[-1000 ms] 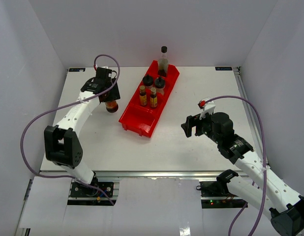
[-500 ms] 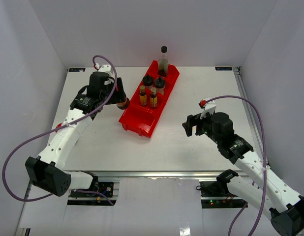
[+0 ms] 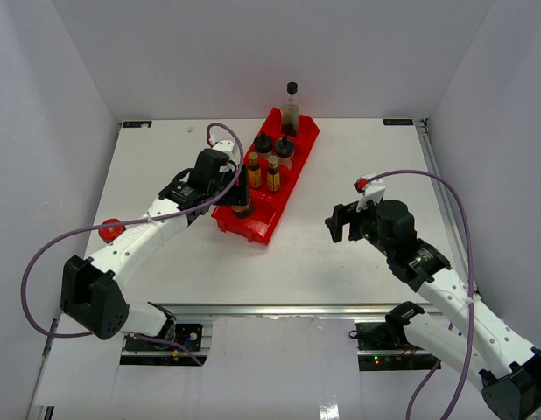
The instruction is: Organize the condiment bottles
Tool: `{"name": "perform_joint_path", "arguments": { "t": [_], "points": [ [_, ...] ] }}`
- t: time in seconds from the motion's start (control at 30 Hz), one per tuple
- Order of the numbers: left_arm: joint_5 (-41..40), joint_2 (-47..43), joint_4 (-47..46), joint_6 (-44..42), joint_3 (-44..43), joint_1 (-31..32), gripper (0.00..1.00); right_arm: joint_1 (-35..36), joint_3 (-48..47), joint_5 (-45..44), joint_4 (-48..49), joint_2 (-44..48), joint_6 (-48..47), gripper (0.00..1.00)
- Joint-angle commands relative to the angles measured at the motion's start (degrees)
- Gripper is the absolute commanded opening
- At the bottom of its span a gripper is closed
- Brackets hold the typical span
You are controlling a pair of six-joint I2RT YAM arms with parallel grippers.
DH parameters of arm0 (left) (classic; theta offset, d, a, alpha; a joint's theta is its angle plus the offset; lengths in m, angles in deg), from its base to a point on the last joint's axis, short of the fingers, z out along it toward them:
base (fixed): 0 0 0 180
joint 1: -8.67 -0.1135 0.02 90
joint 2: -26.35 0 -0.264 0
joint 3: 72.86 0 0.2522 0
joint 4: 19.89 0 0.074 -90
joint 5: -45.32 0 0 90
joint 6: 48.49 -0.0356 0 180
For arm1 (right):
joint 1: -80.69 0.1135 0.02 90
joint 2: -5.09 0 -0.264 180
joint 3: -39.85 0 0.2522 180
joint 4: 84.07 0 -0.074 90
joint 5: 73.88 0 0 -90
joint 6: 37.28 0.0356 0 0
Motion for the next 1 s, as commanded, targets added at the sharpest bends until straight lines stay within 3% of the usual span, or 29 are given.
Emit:
{"name": "perform_joint_path", "arguments": {
  "t": [0.0,0.43,0.9,0.97],
  "points": [
    [-2.9,-0.5,-10.4,-0.6,1.3,0.5,0.00,-0.1,-1.1,-1.0,1.9,0.3,-0.6,0.89],
    [-8.8,7.0,-16.7,-1.6,4.6,1.0,0.00,-0.1,-1.2,-0.7,1.9,0.5,-0.7,0.89],
    [-14.6,10.6,-16.0,-1.9,4.0,1.7,0.00,-0.1,-1.2,-0.3,2.1,0.9,-0.7,0.89],
    [-14.7,11.0,-16.0,-1.6,4.0,1.8,0.09,-0.1,-1.2,-0.4,2.0,1.2,-0.7,0.89]
  ]
}}
